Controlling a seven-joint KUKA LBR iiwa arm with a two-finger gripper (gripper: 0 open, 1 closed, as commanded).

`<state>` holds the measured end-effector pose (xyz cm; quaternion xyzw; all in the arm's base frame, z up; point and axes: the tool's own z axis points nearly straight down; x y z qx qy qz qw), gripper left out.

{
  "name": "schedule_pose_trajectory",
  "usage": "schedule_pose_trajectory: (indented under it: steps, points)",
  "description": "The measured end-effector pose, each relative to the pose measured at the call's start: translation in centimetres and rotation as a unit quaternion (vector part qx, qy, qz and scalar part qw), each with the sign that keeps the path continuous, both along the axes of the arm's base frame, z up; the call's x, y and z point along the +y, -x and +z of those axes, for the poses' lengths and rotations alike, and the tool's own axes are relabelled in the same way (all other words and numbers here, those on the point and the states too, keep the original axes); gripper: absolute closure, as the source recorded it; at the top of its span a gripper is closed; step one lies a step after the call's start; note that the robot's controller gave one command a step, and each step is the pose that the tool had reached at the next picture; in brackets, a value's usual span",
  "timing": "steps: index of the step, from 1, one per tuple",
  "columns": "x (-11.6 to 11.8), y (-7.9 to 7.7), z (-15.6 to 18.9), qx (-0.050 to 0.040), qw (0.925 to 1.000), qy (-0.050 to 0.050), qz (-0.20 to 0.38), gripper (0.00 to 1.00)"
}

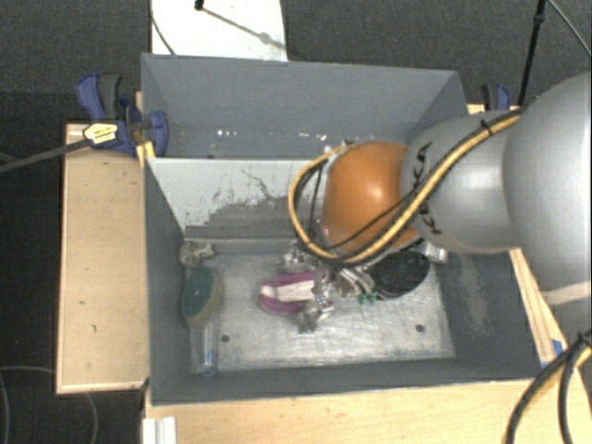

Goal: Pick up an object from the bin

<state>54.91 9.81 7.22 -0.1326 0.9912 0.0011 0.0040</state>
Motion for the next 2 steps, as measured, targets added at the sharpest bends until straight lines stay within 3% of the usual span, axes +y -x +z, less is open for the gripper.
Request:
schedule_pose_trajectory:
  steps: [1, 2]
  points:
    - [0.1, -0.1, 0.3, -0.0021, 1.0000, 0.000, -0.002, 1.00]
    - [-3.8, -1.0, 18.1, -0.0010, 0.9868, 0.003, 0.162, 1.00]
